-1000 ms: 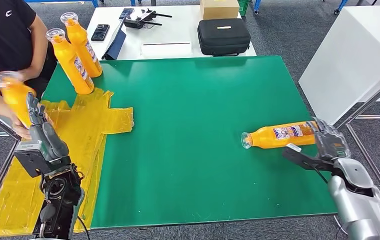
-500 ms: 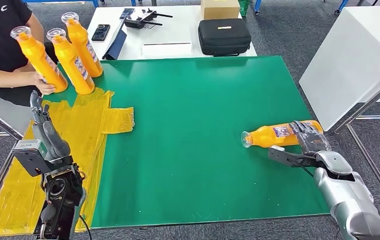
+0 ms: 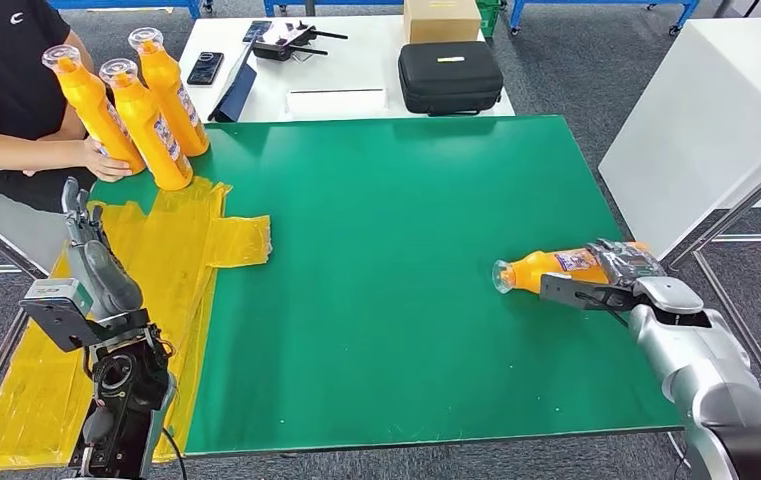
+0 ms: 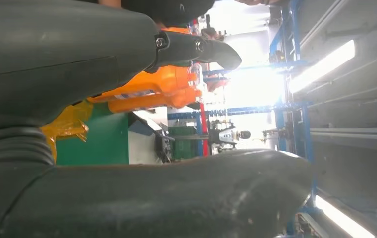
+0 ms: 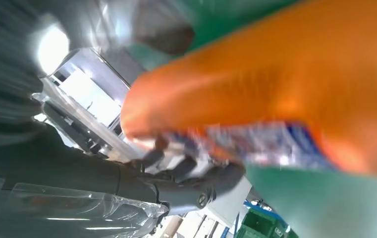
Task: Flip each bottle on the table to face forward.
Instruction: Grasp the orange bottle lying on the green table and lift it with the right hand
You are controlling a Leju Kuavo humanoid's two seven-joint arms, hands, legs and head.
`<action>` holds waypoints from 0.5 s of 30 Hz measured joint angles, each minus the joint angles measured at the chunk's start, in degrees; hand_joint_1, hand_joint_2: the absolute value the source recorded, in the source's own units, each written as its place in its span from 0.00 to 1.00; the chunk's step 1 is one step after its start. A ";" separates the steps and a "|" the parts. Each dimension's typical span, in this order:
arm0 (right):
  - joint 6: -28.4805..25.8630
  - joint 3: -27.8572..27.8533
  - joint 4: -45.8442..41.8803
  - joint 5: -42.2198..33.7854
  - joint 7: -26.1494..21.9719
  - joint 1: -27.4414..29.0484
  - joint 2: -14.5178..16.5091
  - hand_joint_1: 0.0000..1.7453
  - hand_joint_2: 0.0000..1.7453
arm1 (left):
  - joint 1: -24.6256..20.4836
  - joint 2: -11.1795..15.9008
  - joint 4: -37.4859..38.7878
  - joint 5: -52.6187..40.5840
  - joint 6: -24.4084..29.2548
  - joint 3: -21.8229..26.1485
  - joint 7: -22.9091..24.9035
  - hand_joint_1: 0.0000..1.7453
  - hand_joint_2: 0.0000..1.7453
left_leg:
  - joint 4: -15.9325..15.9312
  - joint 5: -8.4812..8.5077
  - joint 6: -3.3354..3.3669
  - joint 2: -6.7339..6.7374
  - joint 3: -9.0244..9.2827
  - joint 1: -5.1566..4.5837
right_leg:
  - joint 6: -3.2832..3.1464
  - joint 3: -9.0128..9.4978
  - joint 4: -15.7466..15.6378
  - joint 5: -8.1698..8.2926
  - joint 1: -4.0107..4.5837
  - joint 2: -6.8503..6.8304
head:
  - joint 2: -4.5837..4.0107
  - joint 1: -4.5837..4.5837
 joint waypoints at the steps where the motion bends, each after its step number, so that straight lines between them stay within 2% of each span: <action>1: 0.04 0.06 0.35 -0.04 0.03 -0.17 0.00 1.00 1.00 | -0.01 0.01 0.00 0.06 -0.03 -0.06 -0.01 0.00 0.00 | 0.00 -0.01 0.00 -0.01 0.08 0.00 | 0.00 0.07 -0.02 -0.01 0.01 0.00 | 0.00 0.01; 4: 0.02 0.11 1.06 -0.23 0.03 -0.44 -0.01 1.00 1.00 | -0.03 0.02 0.00 0.41 -0.05 -0.10 -0.07 0.00 0.00 | 0.00 -0.03 0.00 -0.01 0.30 0.01 | 0.00 0.28 -0.06 -0.03 0.03 0.00 | 0.00 0.00; 5: 0.02 0.11 1.21 -0.27 0.03 -0.49 -0.02 0.83 1.00 | -0.03 0.02 0.00 0.50 -0.06 -0.10 -0.09 0.00 0.00 | 0.00 -0.05 0.01 -0.01 0.38 0.01 | 0.01 0.30 -0.08 -0.04 0.04 0.00 | 0.00 0.00; 8: -0.07 0.11 1.52 -0.42 -0.07 -0.34 -0.03 0.08 1.00 | -0.04 0.02 0.00 0.62 -0.16 -0.11 -0.12 0.00 0.00 | -0.02 -0.20 0.05 -0.01 0.63 0.02 | 0.01 0.20 -0.14 -0.19 0.06 0.00 | 0.00 0.01; 9: -0.18 0.11 1.60 -0.45 -0.14 -0.13 -0.04 0.00 1.00 | -0.04 0.02 0.00 0.68 -0.20 -0.11 -0.13 0.00 0.00 | -0.02 -0.25 0.07 -0.01 0.70 0.02 | 0.00 0.19 -0.16 -0.24 0.06 0.00 | 0.00 0.02; 15: -1.03 0.31 1.79 -0.33 -0.23 1.60 -0.04 0.00 1.00 | -0.04 0.05 -0.05 0.86 -0.22 -0.23 -0.15 0.00 0.00 | -0.02 -0.24 0.14 -0.01 0.81 0.02 | 0.01 0.36 -0.24 -0.23 0.06 0.01 | 0.00 0.01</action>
